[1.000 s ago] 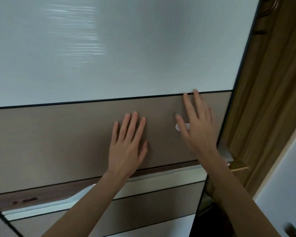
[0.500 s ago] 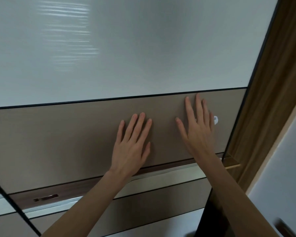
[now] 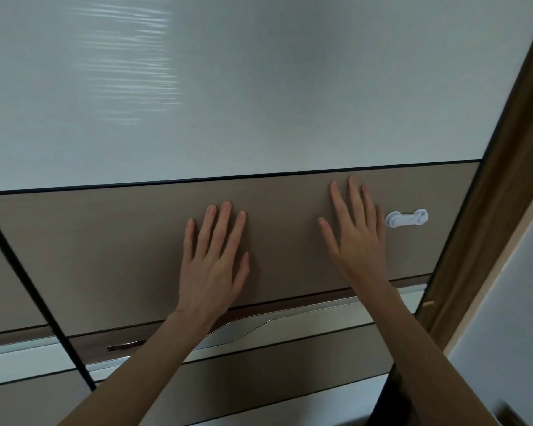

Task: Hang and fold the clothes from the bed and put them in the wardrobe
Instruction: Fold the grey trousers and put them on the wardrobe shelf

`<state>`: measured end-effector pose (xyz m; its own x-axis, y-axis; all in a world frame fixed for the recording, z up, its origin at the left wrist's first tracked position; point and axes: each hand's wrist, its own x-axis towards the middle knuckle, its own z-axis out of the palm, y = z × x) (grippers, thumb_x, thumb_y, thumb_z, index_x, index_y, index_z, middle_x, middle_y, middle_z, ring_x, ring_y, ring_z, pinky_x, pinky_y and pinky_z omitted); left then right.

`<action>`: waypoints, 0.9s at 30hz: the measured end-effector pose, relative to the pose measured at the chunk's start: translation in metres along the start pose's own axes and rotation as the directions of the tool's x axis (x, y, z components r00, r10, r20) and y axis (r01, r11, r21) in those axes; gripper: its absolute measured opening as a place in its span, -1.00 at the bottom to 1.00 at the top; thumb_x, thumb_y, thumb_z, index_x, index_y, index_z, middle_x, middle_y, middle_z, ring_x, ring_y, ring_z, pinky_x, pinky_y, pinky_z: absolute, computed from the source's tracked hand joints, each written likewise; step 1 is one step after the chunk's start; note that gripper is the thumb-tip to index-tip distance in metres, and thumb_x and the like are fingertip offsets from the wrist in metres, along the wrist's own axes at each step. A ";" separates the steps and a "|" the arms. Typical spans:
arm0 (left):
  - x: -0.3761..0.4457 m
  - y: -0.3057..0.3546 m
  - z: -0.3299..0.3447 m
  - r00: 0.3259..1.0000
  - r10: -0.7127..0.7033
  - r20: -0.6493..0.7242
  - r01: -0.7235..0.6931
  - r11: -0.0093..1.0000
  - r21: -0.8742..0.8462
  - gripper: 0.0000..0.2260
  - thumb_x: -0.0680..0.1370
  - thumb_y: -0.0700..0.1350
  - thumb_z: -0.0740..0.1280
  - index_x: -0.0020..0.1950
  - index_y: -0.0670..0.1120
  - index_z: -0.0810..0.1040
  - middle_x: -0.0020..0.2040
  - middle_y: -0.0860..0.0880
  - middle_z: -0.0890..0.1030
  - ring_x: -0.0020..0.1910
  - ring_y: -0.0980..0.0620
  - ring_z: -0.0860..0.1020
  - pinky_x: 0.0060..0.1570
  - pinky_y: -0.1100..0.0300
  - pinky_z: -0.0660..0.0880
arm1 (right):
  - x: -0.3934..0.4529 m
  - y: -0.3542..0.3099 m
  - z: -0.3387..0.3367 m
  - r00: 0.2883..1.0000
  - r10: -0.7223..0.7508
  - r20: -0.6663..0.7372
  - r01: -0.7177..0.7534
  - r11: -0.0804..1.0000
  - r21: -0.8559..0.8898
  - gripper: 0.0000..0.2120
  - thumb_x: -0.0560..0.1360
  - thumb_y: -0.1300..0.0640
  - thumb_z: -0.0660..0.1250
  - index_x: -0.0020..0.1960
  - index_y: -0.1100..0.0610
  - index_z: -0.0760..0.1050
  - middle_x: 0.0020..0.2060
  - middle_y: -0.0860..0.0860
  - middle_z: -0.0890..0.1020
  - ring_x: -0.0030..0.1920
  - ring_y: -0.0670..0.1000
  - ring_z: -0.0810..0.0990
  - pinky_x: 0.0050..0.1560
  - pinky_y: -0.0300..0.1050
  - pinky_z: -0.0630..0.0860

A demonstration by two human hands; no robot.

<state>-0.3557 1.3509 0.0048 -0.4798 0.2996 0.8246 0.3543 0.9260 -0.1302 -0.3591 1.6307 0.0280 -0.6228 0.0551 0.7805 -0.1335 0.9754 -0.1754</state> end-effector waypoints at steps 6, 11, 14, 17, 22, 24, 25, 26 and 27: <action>-0.002 0.005 0.002 1.000 0.008 0.005 -0.007 1.000 -0.013 -0.38 0.66 0.03 0.26 0.67 -0.10 0.15 0.68 -0.15 0.07 0.67 -0.15 0.02 0.58 -0.27 0.07 | 0.003 0.025 -0.006 0.999 0.043 0.023 -0.043 0.999 0.006 -0.39 0.71 -0.23 0.02 0.69 -0.11 -0.04 0.69 -0.05 -0.06 0.68 0.08 -0.09 0.59 0.31 0.07; -0.003 0.007 0.003 1.000 0.011 0.021 -0.011 1.000 -0.011 -0.39 0.67 0.04 0.23 0.67 -0.10 0.14 0.69 -0.13 0.06 0.67 -0.14 0.01 0.58 -0.27 0.07 | 0.002 0.038 -0.013 0.992 0.123 0.021 -0.124 0.989 0.076 -0.37 0.70 -0.24 0.03 0.69 -0.10 -0.07 0.69 -0.05 -0.08 0.68 0.06 -0.13 0.62 0.27 0.02; -0.004 0.006 0.005 0.999 0.029 0.034 -0.029 1.000 -0.010 -0.38 0.67 0.04 0.24 0.68 -0.10 0.12 0.69 -0.12 0.04 0.67 -0.12 0.01 0.59 -0.25 0.05 | 0.002 0.042 -0.015 0.987 0.157 0.030 -0.160 0.975 0.151 -0.36 0.71 -0.23 0.06 0.69 -0.10 -0.09 0.69 -0.07 -0.10 0.67 0.06 -0.15 0.62 0.27 0.04; -0.006 0.004 0.006 0.998 0.051 0.040 -0.050 0.998 -0.025 -0.39 0.67 0.04 0.23 0.67 -0.10 0.14 0.69 -0.10 0.07 0.67 -0.09 0.03 0.59 -0.24 0.06 | 0.003 0.049 -0.017 0.984 0.178 0.033 -0.181 0.968 0.173 -0.36 0.70 -0.24 0.04 0.69 -0.12 -0.11 0.69 -0.08 -0.11 0.67 0.07 -0.15 0.61 0.29 0.06; -0.007 0.005 0.003 0.994 0.088 0.057 -0.086 0.995 -0.043 -0.39 0.68 0.07 0.22 0.67 -0.10 0.14 0.68 -0.08 0.09 0.67 -0.05 0.07 0.59 -0.21 0.10 | 0.001 0.055 -0.019 0.980 0.190 0.057 -0.197 0.969 0.150 -0.35 0.70 -0.26 0.05 0.69 -0.13 -0.12 0.69 -0.06 -0.11 0.68 0.09 -0.13 0.61 0.29 0.05; -0.006 0.007 0.002 0.993 0.093 0.068 -0.090 0.994 -0.058 -0.38 0.68 0.09 0.21 0.68 -0.10 0.12 0.69 -0.07 0.08 0.67 -0.04 0.06 0.60 -0.19 0.09 | -0.002 0.052 -0.023 0.979 0.193 0.068 -0.200 0.970 0.139 -0.35 0.71 -0.26 0.05 0.69 -0.13 -0.12 0.69 -0.06 -0.08 0.68 0.06 -0.11 0.61 0.30 0.04; -0.006 0.008 0.002 0.992 0.096 0.076 -0.092 0.994 -0.066 -0.37 0.68 0.10 0.21 0.68 -0.11 0.11 0.69 -0.07 0.07 0.67 -0.04 0.04 0.60 -0.18 0.08 | -0.005 0.049 -0.027 0.979 0.192 0.073 -0.200 0.971 0.133 -0.35 0.71 -0.25 0.06 0.69 -0.13 -0.13 0.69 -0.07 -0.08 0.68 0.04 -0.11 0.61 0.30 0.03; -0.006 0.008 0.001 0.991 0.101 0.084 -0.095 0.993 -0.076 -0.37 0.68 0.11 0.20 0.68 -0.10 0.10 0.69 -0.07 0.06 0.67 -0.04 0.03 0.61 -0.17 0.06 | -0.009 0.044 -0.030 0.979 0.189 0.074 -0.197 0.972 0.128 -0.34 0.71 -0.24 0.07 0.69 -0.14 -0.14 0.69 -0.08 -0.09 0.68 0.02 -0.11 0.61 0.30 0.02; -0.006 0.008 0.001 0.990 0.109 0.091 -0.101 0.991 -0.091 -0.36 0.68 0.12 0.20 0.68 -0.10 0.09 0.69 -0.07 0.06 0.67 -0.03 0.02 0.62 -0.16 0.05 | -0.014 0.039 -0.035 0.980 0.184 0.074 -0.192 0.974 0.122 -0.34 0.71 -0.23 0.08 0.69 -0.14 -0.15 0.68 -0.10 -0.09 0.68 0.01 -0.11 0.62 0.28 0.00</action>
<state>-0.3508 1.3564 -0.0013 -0.5094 0.4181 0.7521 0.4721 0.8665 -0.1620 -0.3286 1.6753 0.0310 -0.6922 0.2173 0.6883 -0.1049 0.9132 -0.3938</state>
